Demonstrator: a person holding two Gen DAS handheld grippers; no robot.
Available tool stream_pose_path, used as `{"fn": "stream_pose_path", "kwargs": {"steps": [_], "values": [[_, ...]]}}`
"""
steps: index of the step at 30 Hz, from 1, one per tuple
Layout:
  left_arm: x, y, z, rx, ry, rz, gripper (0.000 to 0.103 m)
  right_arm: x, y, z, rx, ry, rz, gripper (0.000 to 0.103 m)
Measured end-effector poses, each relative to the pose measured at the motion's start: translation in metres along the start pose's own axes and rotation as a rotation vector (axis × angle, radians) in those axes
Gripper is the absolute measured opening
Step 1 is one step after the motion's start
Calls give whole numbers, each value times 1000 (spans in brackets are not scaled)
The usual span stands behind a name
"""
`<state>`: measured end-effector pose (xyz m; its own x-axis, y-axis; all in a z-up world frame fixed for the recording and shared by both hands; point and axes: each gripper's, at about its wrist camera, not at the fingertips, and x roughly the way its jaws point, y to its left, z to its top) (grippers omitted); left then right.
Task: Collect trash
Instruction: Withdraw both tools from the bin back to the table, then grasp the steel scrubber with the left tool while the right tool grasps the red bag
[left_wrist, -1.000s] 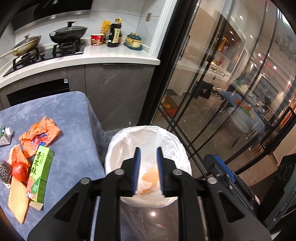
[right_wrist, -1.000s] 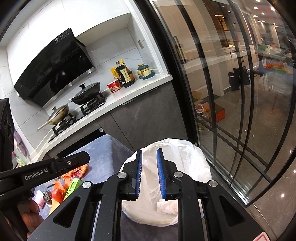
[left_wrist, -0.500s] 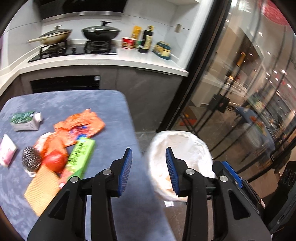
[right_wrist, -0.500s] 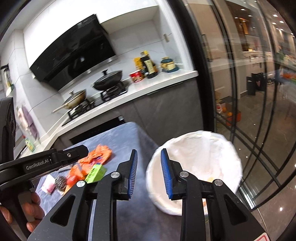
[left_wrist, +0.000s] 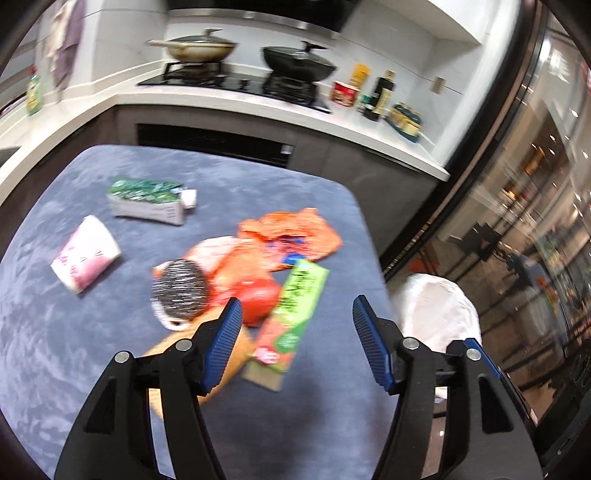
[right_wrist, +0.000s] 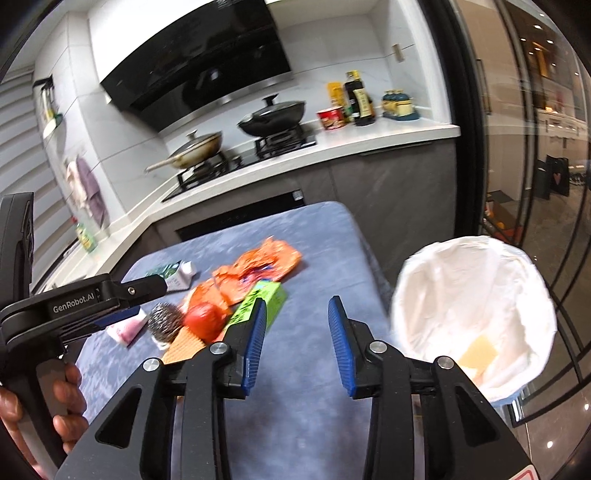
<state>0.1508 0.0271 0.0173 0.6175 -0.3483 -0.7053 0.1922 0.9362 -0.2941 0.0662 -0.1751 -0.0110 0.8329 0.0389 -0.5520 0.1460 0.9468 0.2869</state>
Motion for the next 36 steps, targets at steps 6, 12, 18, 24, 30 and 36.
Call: {"fn": "stream_pose_path", "kwargs": {"steps": [6, 12, 18, 24, 30, 36], "values": [[4, 57, -1, -77, 13, 65, 59, 28, 34, -9, -40, 55, 34, 35], [18, 93, 0, -123, 39, 92, 59, 59, 64, -16, -82, 109, 61, 40], [39, 106, 2, -136, 69, 84, 59, 91, 90, -20, -118, 149, 80, 40], [59, 109, 8, -141, 93, 63, 59, 120, 105, -22, -138, 179, 81, 40], [76, 110, 11, -152, 119, 43, 59, 141, 109, -24, -141, 207, 76, 40], [85, 111, 12, -151, 128, 20, 59, 154, 115, -25, -151, 220, 85, 40]]}}
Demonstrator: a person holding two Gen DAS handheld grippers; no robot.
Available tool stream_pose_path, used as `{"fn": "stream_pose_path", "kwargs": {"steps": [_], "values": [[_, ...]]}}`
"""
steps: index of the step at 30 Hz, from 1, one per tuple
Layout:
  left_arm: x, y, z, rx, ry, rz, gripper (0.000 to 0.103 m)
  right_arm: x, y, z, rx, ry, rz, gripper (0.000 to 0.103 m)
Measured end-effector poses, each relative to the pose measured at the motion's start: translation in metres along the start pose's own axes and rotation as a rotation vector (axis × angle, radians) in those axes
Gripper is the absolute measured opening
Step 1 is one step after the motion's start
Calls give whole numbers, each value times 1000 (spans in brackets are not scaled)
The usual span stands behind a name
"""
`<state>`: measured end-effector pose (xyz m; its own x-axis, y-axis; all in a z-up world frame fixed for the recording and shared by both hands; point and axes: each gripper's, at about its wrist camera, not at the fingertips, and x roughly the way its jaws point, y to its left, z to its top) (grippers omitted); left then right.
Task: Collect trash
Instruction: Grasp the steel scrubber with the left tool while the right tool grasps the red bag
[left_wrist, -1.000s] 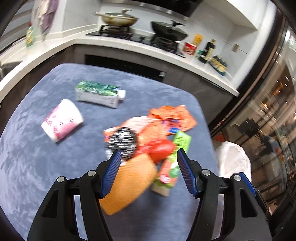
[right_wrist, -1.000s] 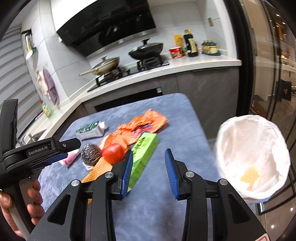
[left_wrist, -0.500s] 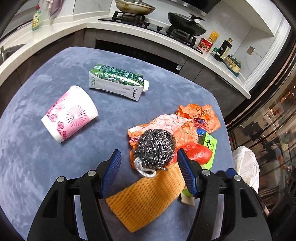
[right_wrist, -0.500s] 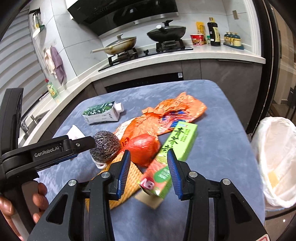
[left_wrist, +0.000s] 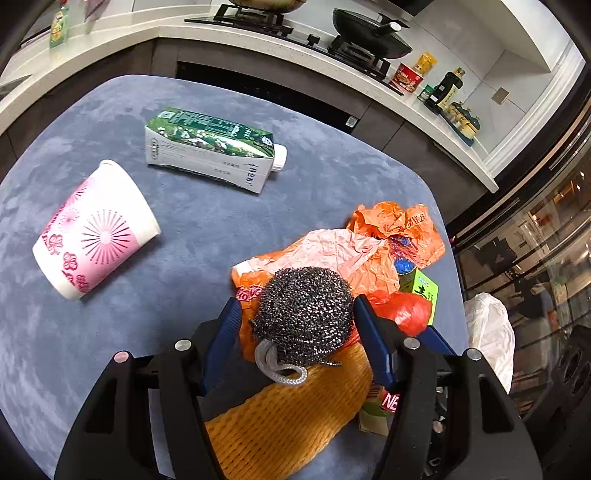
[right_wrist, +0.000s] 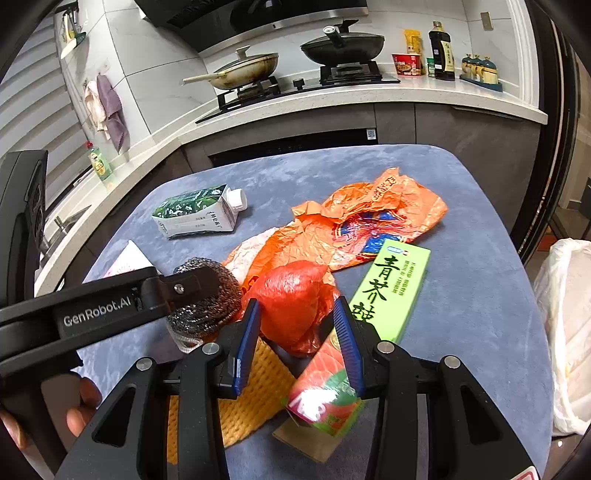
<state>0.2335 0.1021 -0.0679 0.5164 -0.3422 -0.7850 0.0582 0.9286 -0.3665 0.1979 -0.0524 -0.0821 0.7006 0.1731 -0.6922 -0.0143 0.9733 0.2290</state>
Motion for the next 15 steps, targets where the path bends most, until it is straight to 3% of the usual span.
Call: {"fn": "stream_pose_path", "kwargs": {"steps": [5, 7, 9, 15], "values": [[4, -3, 0, 6, 9, -14, 53, 9, 3, 1, -3, 11, 9, 40], [4, -5, 0, 14, 6, -13, 52, 10, 2, 1, 2, 12, 12, 37], [3, -7, 0, 21, 1, -13, 51, 11, 0, 1, 6, 15, 16, 26], [-3, -7, -1, 24, -10, -20, 49, 7, -3, 4, 14, 5, 25, 19]]}}
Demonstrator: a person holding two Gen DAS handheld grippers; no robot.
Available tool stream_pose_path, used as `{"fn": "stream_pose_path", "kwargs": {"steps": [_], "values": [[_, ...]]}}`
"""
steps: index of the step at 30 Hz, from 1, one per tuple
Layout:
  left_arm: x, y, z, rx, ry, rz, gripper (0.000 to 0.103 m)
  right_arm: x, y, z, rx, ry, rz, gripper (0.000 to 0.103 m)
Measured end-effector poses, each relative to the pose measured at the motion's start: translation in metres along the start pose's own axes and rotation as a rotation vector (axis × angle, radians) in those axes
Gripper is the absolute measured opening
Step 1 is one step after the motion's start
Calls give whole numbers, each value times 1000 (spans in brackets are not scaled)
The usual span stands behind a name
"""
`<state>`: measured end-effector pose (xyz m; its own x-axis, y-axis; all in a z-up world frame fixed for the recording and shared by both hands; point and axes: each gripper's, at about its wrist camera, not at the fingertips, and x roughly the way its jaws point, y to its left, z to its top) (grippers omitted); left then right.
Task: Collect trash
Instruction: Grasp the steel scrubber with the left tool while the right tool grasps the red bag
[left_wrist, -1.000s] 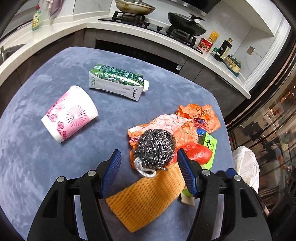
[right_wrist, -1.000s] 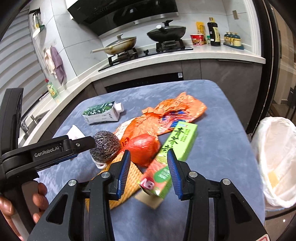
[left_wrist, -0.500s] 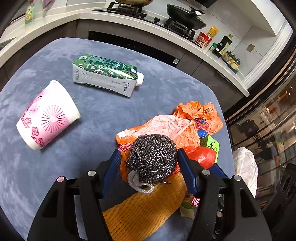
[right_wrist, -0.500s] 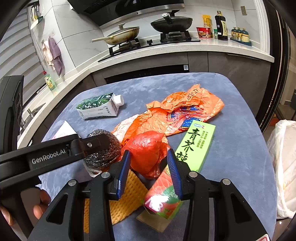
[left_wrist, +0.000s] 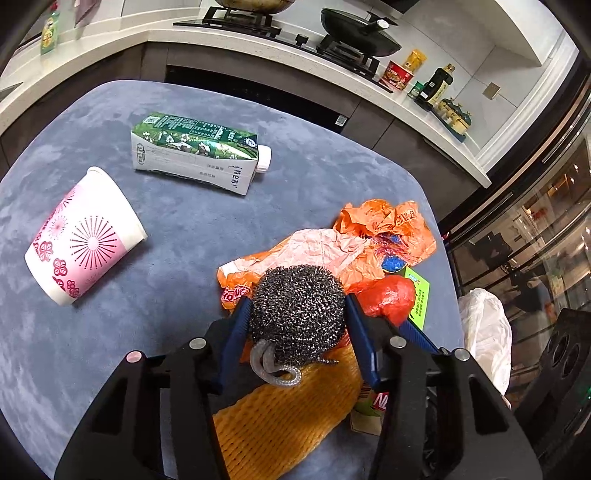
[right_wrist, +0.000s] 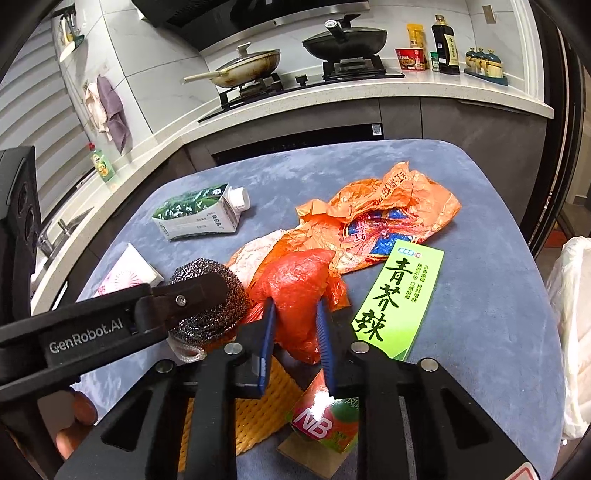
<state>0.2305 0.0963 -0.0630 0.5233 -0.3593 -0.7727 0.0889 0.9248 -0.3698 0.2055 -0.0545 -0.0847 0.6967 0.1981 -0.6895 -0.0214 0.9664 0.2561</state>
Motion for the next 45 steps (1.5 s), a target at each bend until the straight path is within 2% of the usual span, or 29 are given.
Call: {"fn": "stream_pose_path", "kwargs": {"steps": [11, 22, 33, 45], "values": [[-35, -12, 2, 9, -68, -8, 48, -42, 1, 10, 6, -86, 15, 17], [-77, -61, -2, 95, -156, -45, 48, -112, -13, 21, 19, -221, 14, 17], [-102, -131, -22, 215, -197, -97, 48, -181, -68, 12, 92, -331, -49, 17], [-94, -216, -60, 347, -156, -167, 48, -240, -154, -15, 221, -395, -166, 17]]}}
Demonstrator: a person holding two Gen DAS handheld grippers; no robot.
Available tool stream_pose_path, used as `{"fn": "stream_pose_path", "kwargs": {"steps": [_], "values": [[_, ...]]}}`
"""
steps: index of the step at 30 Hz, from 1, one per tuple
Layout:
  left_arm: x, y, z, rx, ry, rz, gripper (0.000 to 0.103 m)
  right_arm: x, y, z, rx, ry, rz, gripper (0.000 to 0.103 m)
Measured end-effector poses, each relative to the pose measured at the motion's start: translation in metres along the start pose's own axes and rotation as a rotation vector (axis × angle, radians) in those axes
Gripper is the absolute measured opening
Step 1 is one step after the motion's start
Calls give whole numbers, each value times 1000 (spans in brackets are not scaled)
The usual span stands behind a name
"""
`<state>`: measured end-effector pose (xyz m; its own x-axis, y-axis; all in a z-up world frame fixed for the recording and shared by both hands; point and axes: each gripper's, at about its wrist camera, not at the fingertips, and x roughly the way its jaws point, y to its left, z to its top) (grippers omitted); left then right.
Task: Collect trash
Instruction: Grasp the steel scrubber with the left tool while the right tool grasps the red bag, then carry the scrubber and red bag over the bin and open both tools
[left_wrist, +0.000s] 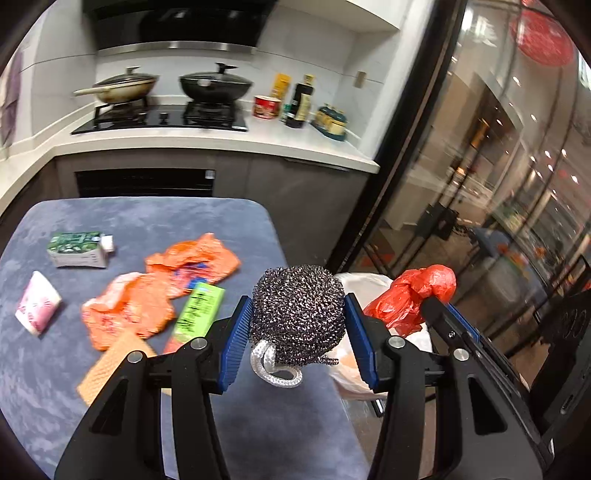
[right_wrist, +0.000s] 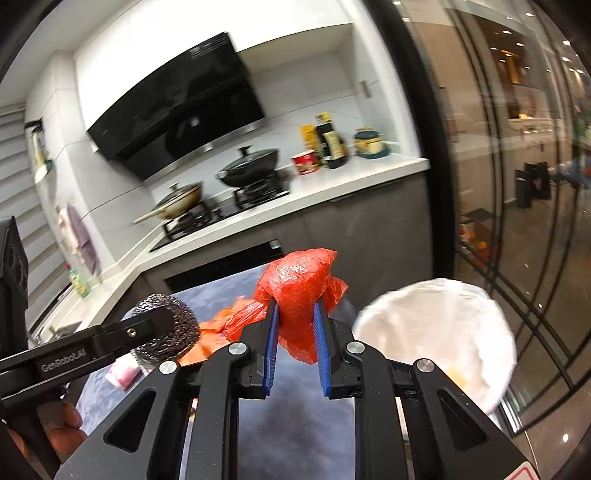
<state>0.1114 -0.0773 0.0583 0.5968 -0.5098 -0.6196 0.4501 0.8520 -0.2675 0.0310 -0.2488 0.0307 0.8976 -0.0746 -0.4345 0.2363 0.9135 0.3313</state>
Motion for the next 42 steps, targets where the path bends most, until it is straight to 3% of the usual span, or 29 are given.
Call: {"fn": "stream_pose_path", "kwargs": {"steps": [11, 19, 36, 42], "values": [[35, -73, -17, 98, 72, -64, 48, -22, -76, -8, 82, -1, -107, 17], [64, -104, -25, 146, 118, -74, 48, -20, -111, -13, 124, 14, -145, 17], [98, -132, -27, 177, 173, -63, 49, 0, -137, -15, 160, 44, -163, 17], [106, -134, -25, 180, 177, -55, 50, 3, -138, -15, 157, 43, -169, 22]]}}
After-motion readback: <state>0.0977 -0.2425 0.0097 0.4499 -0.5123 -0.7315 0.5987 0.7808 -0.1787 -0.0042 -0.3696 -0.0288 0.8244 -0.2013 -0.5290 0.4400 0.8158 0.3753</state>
